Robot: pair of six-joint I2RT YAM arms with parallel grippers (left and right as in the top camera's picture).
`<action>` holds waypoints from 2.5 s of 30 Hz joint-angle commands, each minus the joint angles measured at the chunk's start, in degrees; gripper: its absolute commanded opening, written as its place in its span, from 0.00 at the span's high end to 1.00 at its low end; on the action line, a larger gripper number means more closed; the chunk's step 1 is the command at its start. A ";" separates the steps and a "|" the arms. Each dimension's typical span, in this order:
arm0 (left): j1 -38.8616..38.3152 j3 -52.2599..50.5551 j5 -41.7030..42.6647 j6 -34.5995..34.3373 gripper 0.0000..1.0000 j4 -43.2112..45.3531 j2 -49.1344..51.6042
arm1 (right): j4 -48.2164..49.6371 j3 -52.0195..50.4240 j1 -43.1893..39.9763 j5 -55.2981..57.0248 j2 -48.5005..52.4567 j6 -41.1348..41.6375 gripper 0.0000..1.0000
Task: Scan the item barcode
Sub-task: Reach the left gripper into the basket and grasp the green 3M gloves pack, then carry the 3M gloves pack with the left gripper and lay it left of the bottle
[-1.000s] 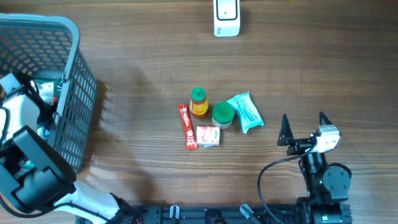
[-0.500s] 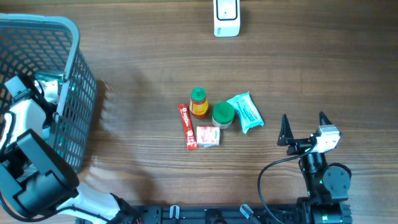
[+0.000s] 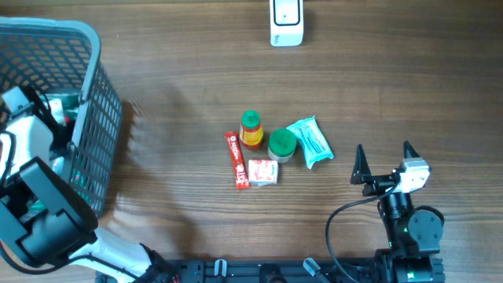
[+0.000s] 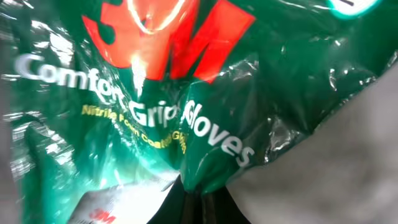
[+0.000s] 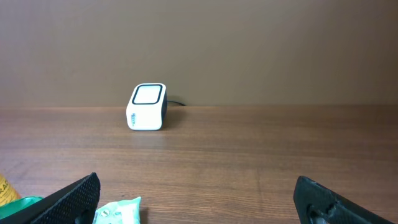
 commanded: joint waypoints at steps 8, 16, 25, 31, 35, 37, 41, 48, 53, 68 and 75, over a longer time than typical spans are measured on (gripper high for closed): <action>0.07 9.68 4.33 -7.58 0.96 0.98 -20.57 | 0.13 -0.07 0.17 -0.46 -0.46 -0.70 0.00; 0.07 9.68 4.42 -15.80 0.96 4.26 -33.16 | 0.13 -0.07 0.17 -0.46 -0.46 -0.68 0.00; -5.29 9.68 20.94 -17.33 0.96 10.75 -48.22 | 0.13 -0.07 0.20 -0.46 -0.46 -0.68 0.00; -18.71 9.68 25.99 -18.80 0.96 11.23 -52.85 | 0.13 -0.07 0.17 -0.46 -0.46 -0.68 0.01; -30.82 9.66 26.45 -18.80 0.96 10.21 -52.46 | 0.13 -0.07 0.17 -0.46 -0.46 -0.68 0.00; -35.56 9.66 26.34 -18.84 0.96 8.68 -51.63 | 0.13 -0.07 0.20 -0.46 -0.46 -0.68 0.00; -42.71 9.66 19.52 -22.56 0.96 4.24 -48.85 | 0.13 -0.07 0.17 -0.46 -0.46 -0.68 0.00; -49.88 9.66 14.40 -25.20 0.96 -1.51 -42.18 | 0.13 -0.07 0.17 -0.46 -0.46 -0.66 0.00; -51.56 9.66 4.94 -39.71 0.96 -6.71 -36.17 | 0.13 -0.07 0.20 -0.46 -0.46 -0.68 0.00; -53.20 5.42 1.73 -69.31 0.96 -13.94 -15.72 | 0.13 -0.07 0.20 -0.46 -0.46 -0.68 0.00; -56.54 5.42 1.75 -68.02 0.96 -13.16 -6.12 | 0.13 -0.07 0.20 -0.46 -0.46 -0.68 0.00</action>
